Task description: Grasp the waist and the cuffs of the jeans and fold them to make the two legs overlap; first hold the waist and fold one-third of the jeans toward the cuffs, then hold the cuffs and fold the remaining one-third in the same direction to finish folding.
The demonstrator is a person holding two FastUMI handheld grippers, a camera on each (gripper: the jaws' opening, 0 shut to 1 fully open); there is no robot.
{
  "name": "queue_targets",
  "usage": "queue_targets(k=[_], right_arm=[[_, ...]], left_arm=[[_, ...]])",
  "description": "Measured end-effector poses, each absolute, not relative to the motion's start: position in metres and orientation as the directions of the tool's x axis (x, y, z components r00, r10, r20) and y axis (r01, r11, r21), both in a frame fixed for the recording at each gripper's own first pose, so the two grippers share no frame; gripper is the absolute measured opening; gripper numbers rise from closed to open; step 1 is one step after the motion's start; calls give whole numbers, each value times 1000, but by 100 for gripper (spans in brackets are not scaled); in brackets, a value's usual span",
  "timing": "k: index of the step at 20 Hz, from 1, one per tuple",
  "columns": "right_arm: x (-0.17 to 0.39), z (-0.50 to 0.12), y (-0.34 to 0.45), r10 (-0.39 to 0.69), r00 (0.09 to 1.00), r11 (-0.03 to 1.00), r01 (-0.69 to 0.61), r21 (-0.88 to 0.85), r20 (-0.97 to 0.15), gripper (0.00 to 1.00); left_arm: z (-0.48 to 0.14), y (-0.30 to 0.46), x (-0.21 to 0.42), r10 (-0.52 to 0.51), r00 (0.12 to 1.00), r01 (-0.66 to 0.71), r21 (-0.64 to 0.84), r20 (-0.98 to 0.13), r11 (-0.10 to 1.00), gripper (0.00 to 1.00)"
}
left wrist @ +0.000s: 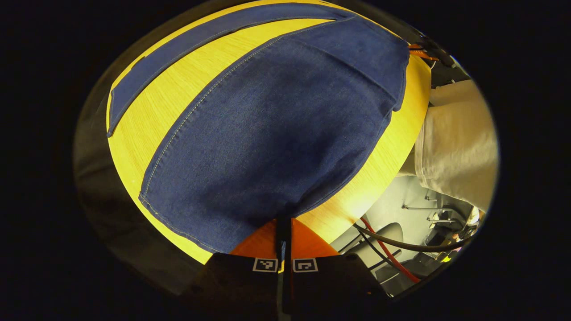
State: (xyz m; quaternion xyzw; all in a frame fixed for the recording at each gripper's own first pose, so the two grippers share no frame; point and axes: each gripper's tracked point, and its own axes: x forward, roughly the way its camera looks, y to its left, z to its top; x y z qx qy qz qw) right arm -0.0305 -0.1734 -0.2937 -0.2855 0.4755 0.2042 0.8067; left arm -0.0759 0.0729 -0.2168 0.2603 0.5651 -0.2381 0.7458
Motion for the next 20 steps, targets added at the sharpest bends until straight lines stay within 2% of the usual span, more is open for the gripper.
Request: queue_targets(k=[1, 4, 6, 11, 13, 16, 19, 20], right_arm=[[-31, -294, -174, 53, 450, 779, -578, -245, -891, 5], [-32, -291, -173, 52, 448, 834, -510, -208, -892, 4], [-34, -292, -174, 14, 462, 852, -470, -231, -887, 3], [-28, -288, -172, -53, 456, 861, -431, -272, -889, 3], [-27, -278, -169, -65, 470, 889, -374, -265, -880, 3], [-17, -242, -165, -47, 513, 925, -301, -231, -857, 0], [0, -195, -155, -38, 547, 933, -279, -225, -836, 3], [9, -182, -155, -41, 563, 938, -263, -225, -826, 0]], left_arm=[[-217, 73, -77, -61, 247, 640, 115, -967, 760, 0], [-218, 73, -77, -61, 244, 616, 106, -968, 781, 0], [-217, 75, -76, -57, 257, 637, 124, -965, 761, 0], [-210, 88, -84, -3, 185, 663, 122, -983, 738, 0], [-190, 87, -83, -9, 172, 673, 111, -985, 732, 0], [-149, 98, -61, 13, 215, 684, 160, -976, 712, 0], [-105, 106, -25, 29, 272, 670, 211, -962, 711, 0], [-92, 108, -11, 36, 295, 667, 232, -955, 708, 0]])
